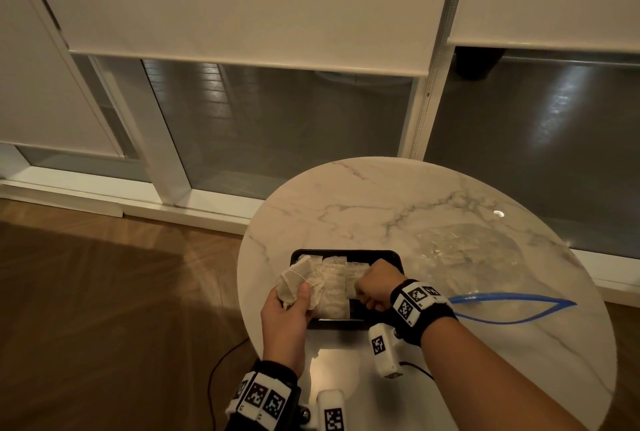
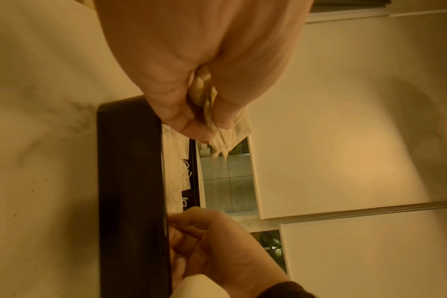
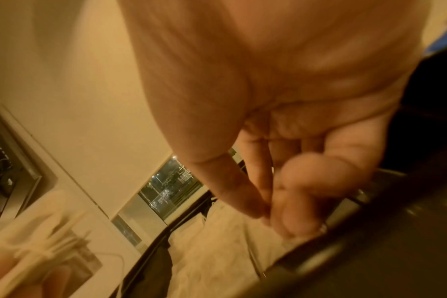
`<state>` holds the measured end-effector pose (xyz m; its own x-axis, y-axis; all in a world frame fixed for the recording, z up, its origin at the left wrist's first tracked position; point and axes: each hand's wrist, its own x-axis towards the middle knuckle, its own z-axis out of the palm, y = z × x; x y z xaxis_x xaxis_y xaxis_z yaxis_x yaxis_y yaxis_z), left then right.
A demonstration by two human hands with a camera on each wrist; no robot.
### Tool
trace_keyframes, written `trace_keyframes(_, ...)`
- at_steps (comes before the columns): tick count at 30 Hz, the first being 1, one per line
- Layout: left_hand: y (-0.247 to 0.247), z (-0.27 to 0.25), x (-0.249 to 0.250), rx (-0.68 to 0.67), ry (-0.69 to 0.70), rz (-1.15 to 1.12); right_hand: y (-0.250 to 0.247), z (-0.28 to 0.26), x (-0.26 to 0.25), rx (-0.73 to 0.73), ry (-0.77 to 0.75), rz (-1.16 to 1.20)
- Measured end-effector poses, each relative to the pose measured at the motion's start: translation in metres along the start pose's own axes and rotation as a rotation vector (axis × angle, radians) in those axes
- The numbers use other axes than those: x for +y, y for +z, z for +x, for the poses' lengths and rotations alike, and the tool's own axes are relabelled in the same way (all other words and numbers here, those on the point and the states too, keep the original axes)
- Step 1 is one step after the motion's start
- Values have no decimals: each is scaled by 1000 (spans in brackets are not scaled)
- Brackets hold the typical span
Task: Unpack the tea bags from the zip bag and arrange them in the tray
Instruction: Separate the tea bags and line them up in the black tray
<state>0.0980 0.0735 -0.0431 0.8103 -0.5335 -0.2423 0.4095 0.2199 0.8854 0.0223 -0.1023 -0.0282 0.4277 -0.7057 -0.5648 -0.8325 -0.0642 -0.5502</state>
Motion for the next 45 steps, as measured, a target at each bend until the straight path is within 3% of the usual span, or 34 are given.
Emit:
trace_keyframes(3,0,1,-1,3,0,5,4,-4,0,-57,4,-38)
trace_keyframes(13,0,1,0,5,-4,2,7,-5,3,-14,-16,-35)
trace_keyframes(21,1,2,0,8,-13,22,12,-9,6,29,-115,7)
trace_keyframes(35,4,-1,3,-27,2,25,8,-16,7,5,-164,3)
trace_keyframes(39,12,-7,8,-85,4,34,-3,-41,1,34,-281,270)
trace_keyframes(42,20,-12,10,-157,-14,51,-9,-69,-3,-125,-393,554)
trace_keyframes(45,28,-17,11,-237,-34,84,-13,-86,0,-113,-503,595)
